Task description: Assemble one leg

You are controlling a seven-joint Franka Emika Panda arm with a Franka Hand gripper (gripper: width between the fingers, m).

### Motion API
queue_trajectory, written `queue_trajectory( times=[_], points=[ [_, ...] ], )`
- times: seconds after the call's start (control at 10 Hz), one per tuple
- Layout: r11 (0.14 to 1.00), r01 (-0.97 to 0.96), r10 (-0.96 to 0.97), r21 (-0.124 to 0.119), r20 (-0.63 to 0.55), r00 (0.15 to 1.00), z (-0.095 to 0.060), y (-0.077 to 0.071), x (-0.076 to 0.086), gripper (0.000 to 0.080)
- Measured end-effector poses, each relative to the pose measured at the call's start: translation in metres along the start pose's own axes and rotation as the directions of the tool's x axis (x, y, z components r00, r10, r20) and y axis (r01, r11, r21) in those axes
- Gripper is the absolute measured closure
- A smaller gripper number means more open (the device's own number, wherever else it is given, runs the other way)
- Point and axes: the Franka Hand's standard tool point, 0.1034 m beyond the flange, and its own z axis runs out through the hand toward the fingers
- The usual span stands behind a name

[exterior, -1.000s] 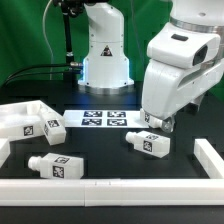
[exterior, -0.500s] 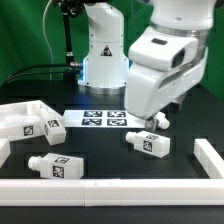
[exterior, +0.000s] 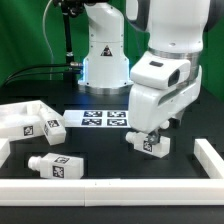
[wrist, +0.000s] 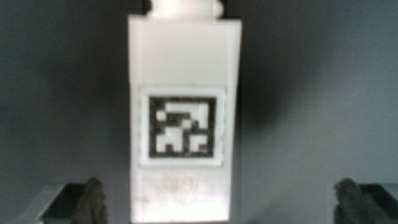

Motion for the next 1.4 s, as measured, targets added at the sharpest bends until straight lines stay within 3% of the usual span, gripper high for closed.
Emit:
queue_trajectory(
  times=[0.1, 0.3, 0.6, 0.8, 1.1, 1.2, 1.4],
  points=[
    [1.0, 0.004, -0.004, -0.012, -0.019, 1.0, 0.005, 0.005, -0.001, 0.015],
    [1.0, 0.008, -0.009, -0.026, -0.042, 0.999, 0.016, 0.001, -0.003, 0.015],
    [1.0, 0.005, -0.006, -0.026, -0.042, 0.999, 0.016, 0.003, -0.004, 0.018],
    [1.0, 0.005, -0.006, -0.026, -0.042, 0.999, 0.016, 0.003, -0.004, 0.0449],
    [1.0, -0.007, 0.006, -0.029, -0.045, 0.999, 0.016, 0.002, -0.006, 0.0514],
    [0.998, -0.052, 0.05, -0.036, -0.05, 0.997, 0.016, -0.005, -0.021, 0.0514],
    [0.995, -0.098, 0.098, -0.018, -0.023, 0.995, 0.018, -0.031, -0.06, 0.0514]
  ],
)
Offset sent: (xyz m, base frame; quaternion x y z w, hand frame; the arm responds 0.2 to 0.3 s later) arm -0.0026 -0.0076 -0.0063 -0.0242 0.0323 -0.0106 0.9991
